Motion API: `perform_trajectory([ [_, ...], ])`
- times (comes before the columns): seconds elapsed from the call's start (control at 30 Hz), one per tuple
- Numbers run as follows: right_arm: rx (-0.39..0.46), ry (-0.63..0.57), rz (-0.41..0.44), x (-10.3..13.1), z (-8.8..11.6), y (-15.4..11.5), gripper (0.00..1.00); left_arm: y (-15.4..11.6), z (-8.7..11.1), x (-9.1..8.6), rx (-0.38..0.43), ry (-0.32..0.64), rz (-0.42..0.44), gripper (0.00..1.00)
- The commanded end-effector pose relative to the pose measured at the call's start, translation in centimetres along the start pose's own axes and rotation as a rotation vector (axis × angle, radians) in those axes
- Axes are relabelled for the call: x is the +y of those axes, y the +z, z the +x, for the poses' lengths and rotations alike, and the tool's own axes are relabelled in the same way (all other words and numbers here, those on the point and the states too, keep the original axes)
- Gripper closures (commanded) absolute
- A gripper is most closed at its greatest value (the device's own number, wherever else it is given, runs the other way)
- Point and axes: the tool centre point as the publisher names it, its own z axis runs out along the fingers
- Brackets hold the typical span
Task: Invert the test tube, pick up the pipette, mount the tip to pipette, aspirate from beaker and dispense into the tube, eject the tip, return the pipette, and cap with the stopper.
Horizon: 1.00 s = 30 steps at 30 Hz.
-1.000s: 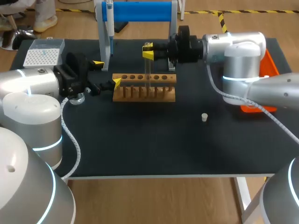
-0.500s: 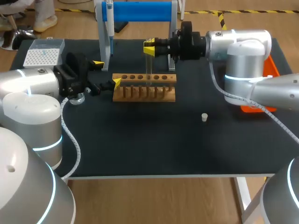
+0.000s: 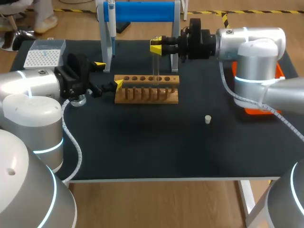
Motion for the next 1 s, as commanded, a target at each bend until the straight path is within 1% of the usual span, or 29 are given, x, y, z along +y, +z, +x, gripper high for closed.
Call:
perform_trajectory([
  [0.03, -0.001, 0.000, 0.001, 0.0, 0.0, 0.0, 1.00, -0.2, 0.0, 0.1, 0.003, 0.001, 0.003, 0.00],
  [0.13, -0.001, 0.000, 0.001, 0.0, 0.0, 0.0, 1.00, -0.2, 0.0, 0.1, 0.003, 0.001, 0.003, 0.00],
  [0.17, -0.024, 0.048, 0.017, -0.2, -0.3, -0.2, 1.00, -0.2, 0.0, 0.1, 0.003, 0.001, 0.003, 0.00],
  [0.2, -0.041, 0.104, 0.020, -0.3, -0.5, -0.5, 1.00, -0.2, 0.0, 0.1, 0.003, 0.001, 0.003, 0.00],
  [0.23, -0.041, 0.199, 0.018, -0.2, -0.7, -0.7, 1.00, -0.2, 0.0, 0.1, 0.003, 0.001, 0.003, 0.00],
  [0.27, -0.051, 0.267, 0.023, 0.0, -0.8, -1.0, 1.00, -0.2, 0.0, 0.1, 0.003, 0.001, 0.003, 0.00],
  [0.3, -0.067, 0.307, 0.019, 0.2, -1.0, -1.2, 1.00, -0.2, 0.0, 0.1, 0.003, 0.001, 0.003, 0.00],
  [0.37, -0.077, 0.457, 0.011, 0.6, -1.3, -1.7, 1.00, -0.2, 0.0, 0.1, 0.003, 0.001, 0.003, 0.00],
  [0.4, -0.087, 0.504, -0.006, 0.8, -1.5, -2.0, 1.00, -0.2, 0.0, 0.1, 0.003, 0.001, 0.003, 0.00],
  [0.43, -0.088, 0.578, -0.012, 1.0, -1.5, -2.2, 1.00, -0.2, 0.0, 0.1, 0.003, 0.001, 0.003, 0.00],
  [0.47, -0.087, 0.656, -0.013, 1.1, -1.7, -2.3, 1.00, -0.2, 0.0, 0.1, 0.003, 0.001, 0.003, 0.00],
  [0.5, -0.085, 0.703, -0.014, 1.1, -1.7, -2.5, 1.00, -0.2, 0.0, 0.1, 0.003, 0.001, 0.003, 0.00],
  [0.63, -0.034, 0.952, -0.012, 0.9, -1.8, -2.9, 1.00, -0.2, 0.0, 0.1, 0.003, 0.001, 0.003, 0.00],
  [0.8, -0.019, 1.127, -0.025, 0.6, -2.0, -3.0, 1.00, -0.2, 0.0, 0.1, 0.003, 0.001, 0.003, 0.00],
  [0.93, -0.018, 1.207, -0.008, 0.3, -2.0, -2.8, 1.00, -0.2, 0.0, 0.1, 0.003, 0.001, 0.003, 0.00],
  [1.0, 0.010, 1.240, 0.001, 0.1, -1.8, -2.7, 1.00, -0.2, 0.0, 0.1, 0.003, 0.001, 0.003, 0.00],
])
